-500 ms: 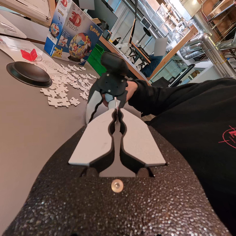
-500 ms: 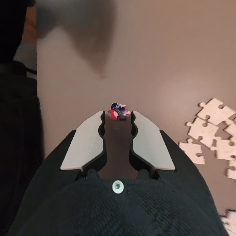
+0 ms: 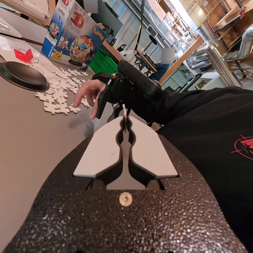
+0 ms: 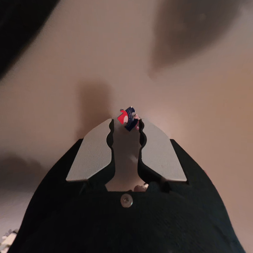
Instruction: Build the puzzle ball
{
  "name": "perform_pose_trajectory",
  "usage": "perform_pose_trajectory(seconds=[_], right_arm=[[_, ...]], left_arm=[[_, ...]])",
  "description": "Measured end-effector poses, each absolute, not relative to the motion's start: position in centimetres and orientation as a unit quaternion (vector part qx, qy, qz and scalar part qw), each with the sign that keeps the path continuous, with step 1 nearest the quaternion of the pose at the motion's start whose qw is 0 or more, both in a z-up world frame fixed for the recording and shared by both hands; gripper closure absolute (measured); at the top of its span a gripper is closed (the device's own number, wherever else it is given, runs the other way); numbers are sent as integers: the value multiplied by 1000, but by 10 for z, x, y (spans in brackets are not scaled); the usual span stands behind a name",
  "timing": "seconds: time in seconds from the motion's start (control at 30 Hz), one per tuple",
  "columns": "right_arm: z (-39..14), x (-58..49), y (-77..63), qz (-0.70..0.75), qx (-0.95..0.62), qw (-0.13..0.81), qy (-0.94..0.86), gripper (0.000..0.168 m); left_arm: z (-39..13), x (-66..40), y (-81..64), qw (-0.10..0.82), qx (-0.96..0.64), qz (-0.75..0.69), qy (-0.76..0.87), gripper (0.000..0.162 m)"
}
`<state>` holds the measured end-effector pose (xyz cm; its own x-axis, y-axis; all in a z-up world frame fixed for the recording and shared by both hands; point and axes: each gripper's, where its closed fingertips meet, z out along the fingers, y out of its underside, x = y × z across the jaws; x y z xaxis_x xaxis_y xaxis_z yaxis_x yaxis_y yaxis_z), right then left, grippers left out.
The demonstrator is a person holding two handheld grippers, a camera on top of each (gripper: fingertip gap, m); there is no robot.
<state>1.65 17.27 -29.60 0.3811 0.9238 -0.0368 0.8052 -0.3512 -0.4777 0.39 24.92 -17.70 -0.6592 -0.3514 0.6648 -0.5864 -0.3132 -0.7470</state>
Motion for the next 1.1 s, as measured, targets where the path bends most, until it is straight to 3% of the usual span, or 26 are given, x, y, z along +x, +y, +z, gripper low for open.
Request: perform_pose_trajectory(seconds=[0.03,0.43,0.67,0.73,0.87,0.97,1.1], right_arm=[[-296,14,174,162,-803,194,-539,133],[-309,19,178,173,-789,172,-564,141],[-309,23,174,153,-890,191,-386,146],[-306,22,167,154,-906,183,-350,142],[-291,21,169,89,-833,273,-473,126],[-303,25,167,78,-822,238,-511,114],[-309,12,173,125,-802,244,-531,118]], left_arm=[[-178,3,249,85,405,702,-580,161],[-181,2,246,95,402,702,-580,161],[-181,2,248,92,404,703,-578,161],[-181,3,248,91,405,703,-577,161],[-181,6,247,92,406,704,-575,161],[-182,7,244,96,406,703,-576,161],[-183,6,240,101,406,702,-576,161]])
